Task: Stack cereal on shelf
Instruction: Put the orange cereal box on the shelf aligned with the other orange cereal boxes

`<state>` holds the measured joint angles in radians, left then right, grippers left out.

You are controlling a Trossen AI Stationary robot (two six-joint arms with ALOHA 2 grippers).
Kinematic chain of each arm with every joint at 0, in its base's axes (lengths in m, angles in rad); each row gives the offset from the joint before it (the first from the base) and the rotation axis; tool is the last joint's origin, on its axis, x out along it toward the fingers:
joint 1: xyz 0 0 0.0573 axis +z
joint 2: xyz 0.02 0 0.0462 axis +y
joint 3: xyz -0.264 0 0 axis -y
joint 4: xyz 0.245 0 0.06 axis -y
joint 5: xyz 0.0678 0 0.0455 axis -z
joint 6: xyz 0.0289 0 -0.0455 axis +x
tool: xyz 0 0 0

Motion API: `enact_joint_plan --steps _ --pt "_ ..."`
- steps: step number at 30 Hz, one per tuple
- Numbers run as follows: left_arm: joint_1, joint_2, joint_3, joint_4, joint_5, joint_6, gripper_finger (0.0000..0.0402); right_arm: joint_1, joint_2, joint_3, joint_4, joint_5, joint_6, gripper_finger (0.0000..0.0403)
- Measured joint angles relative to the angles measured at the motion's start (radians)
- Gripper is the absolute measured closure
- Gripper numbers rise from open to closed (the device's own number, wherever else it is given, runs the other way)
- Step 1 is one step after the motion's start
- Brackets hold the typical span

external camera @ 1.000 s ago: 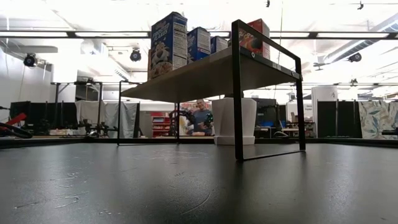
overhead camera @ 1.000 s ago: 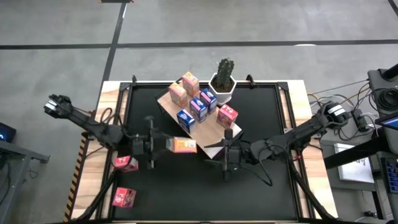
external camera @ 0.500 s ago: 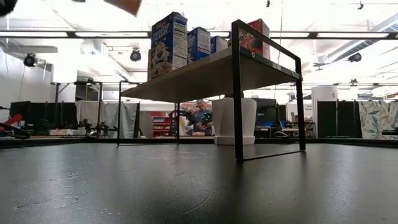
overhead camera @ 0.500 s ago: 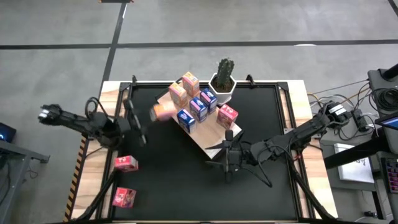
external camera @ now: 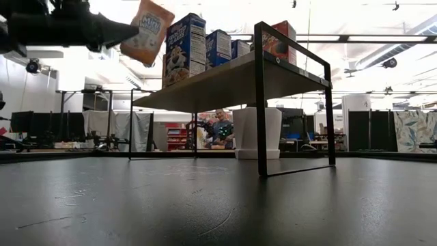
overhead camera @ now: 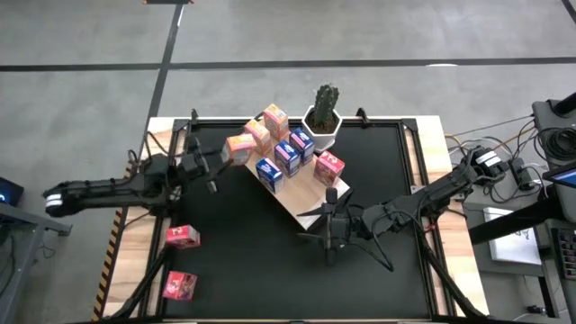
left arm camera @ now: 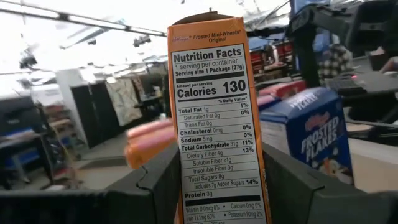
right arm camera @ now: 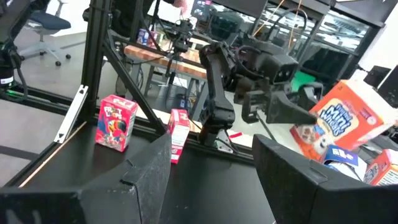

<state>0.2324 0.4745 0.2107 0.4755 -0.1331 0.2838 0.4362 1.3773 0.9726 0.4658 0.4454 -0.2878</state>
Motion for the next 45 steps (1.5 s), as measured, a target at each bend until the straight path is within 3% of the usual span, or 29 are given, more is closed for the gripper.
enact_joint_plan --steps 10,19,26,38,45 --pt "0.031 0.095 -0.051 0.08 0.016 -0.077 0.023 0.0 0.0 -0.008 -0.007 0.0 0.0 0.0188" --pt "0.031 0.25 -0.051 0.213 0.015 -0.07 0.023 0.0 0.0 -0.01 -0.007 0.0 0.01 0.0188" --pt "0.031 0.306 -0.051 0.221 0.011 -0.067 0.0229 0.0 0.0 -0.011 -0.015 0.0 0.016 0.0188" --pt "0.031 0.353 -0.051 0.215 -0.012 -0.073 0.0186 0.0 0.0 -0.011 -0.017 0.0 0.016 0.0188" --pt "0.031 0.348 -0.051 0.194 -0.05 -0.084 0.0181 0.0 0.0 -0.011 -0.018 0.0 0.016 0.0188"
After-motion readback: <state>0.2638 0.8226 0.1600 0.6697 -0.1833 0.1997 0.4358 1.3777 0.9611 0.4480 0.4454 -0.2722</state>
